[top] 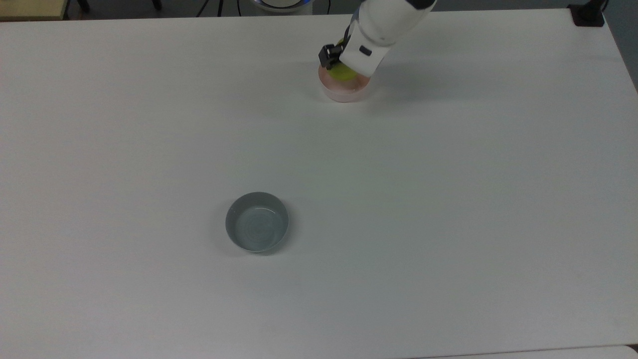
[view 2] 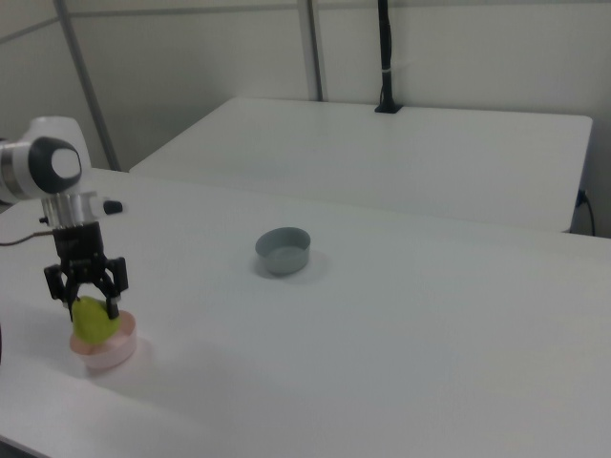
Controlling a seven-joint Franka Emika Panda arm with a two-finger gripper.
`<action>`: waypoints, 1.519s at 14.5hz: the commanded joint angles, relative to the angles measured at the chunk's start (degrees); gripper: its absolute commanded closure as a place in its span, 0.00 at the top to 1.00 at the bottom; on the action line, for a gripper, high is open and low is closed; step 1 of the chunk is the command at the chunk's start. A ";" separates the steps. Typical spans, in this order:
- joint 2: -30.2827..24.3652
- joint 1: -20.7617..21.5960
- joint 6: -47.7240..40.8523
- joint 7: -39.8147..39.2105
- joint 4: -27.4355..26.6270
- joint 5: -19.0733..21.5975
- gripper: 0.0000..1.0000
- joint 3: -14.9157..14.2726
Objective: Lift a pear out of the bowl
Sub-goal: 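Lift the pear out of the pink bowl and carry it aside, then lower the held pear onto the table beside the pink bowl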
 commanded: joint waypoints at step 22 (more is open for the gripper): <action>8.27 -25.09 -5.93 -15.12 16.05 2.50 0.43 -1.57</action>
